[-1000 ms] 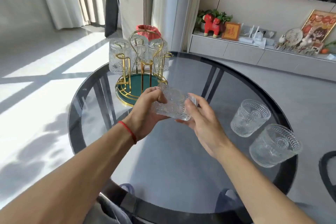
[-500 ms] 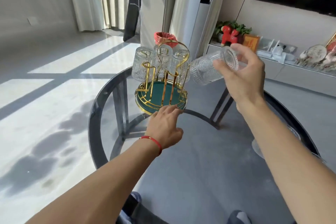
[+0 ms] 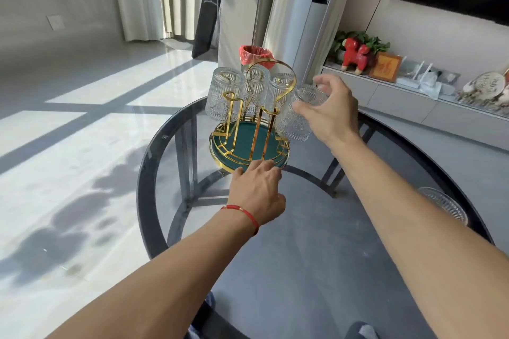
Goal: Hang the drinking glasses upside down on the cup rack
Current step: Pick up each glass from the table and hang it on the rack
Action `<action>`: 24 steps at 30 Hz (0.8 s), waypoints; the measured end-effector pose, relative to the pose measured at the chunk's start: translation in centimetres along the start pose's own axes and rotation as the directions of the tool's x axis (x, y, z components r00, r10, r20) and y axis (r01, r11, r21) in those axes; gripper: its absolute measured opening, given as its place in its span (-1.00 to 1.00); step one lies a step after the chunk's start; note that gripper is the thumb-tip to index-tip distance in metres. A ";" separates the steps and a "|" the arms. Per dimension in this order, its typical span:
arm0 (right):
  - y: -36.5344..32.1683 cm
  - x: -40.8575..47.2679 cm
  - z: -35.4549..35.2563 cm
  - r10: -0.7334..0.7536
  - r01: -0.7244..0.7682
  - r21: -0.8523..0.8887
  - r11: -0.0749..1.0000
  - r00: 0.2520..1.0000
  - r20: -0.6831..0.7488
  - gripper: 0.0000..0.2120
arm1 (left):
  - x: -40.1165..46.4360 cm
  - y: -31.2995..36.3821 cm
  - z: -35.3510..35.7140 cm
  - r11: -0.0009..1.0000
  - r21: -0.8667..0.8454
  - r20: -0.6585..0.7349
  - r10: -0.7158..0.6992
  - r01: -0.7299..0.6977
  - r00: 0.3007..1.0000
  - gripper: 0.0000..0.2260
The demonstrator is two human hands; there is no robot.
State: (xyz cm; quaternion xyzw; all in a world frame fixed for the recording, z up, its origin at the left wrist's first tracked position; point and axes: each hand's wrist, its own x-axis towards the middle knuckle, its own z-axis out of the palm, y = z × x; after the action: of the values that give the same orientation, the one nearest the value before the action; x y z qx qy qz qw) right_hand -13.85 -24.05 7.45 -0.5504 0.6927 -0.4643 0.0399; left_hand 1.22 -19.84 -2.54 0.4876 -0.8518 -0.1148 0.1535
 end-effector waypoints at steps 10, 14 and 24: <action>1.1 -0.5 1.5 -0.075 0.088 -0.102 0.991 0.989 0.130 -0.41 | 0.3 0.1 0.3 0.999 0.042 -0.007 -0.012 0.012 1.000 -0.73; 1.3 -3.0 0.2 -0.120 0.143 -0.106 0.984 0.973 0.195 -0.33 | 0.4 0.2 0.4 0.997 0.071 0.007 -0.011 0.010 1.000 -0.70; 5.6 -17.5 -10.2 -0.184 0.233 -0.239 0.943 0.960 0.212 -0.43 | -1.4 5.1 1.7 0.980 -0.050 0.003 0.192 -0.191 0.981 -0.47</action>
State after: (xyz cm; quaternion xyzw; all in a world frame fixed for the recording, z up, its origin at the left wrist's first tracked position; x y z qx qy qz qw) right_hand -16.84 -4.14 1.34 -0.6625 0.6786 -0.3168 -0.0179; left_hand -2.77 -16.04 -2.56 0.3989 -0.8923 -0.1225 0.1725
